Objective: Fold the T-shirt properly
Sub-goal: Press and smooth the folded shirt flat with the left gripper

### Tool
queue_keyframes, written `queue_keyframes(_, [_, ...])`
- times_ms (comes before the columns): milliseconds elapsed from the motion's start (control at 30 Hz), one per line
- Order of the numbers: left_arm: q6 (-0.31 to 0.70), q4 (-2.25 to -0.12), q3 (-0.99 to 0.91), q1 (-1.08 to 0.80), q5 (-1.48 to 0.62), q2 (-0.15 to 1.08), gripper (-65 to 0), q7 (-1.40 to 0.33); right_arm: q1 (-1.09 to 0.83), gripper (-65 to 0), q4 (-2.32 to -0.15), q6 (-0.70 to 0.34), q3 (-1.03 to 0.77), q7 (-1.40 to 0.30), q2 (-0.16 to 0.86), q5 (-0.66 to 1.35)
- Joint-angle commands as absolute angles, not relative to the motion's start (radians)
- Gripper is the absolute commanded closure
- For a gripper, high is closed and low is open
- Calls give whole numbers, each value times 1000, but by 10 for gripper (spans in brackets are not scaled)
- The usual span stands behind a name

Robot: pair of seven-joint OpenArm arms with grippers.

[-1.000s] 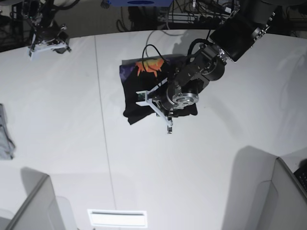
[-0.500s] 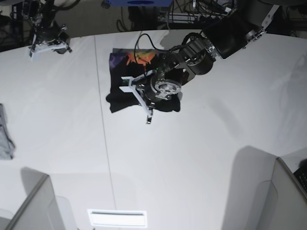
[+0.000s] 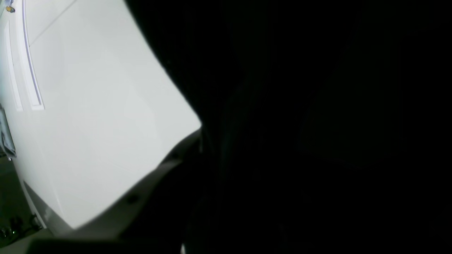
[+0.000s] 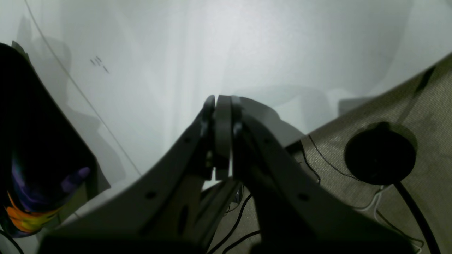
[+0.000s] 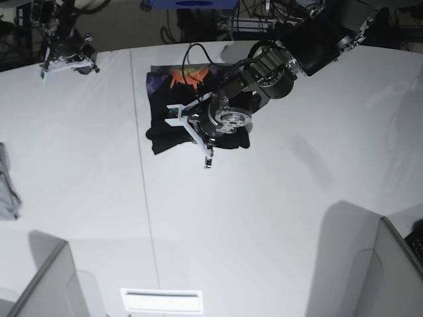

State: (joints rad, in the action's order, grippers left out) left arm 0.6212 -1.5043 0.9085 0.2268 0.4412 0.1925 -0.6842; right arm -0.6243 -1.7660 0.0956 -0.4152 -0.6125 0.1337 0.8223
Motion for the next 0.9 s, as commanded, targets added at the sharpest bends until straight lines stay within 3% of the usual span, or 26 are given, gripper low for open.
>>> queue_keyframes(0, [698, -1492, 923, 206, 386, 205, 0, -713, -630, 0, -1781, 90, -420, -607, 143, 822])
queue_keyframes(867, [698, -1492, 1003, 255, 386, 202, 0, -714, -631, 0, -1739, 90, -421, -601, 150, 820])
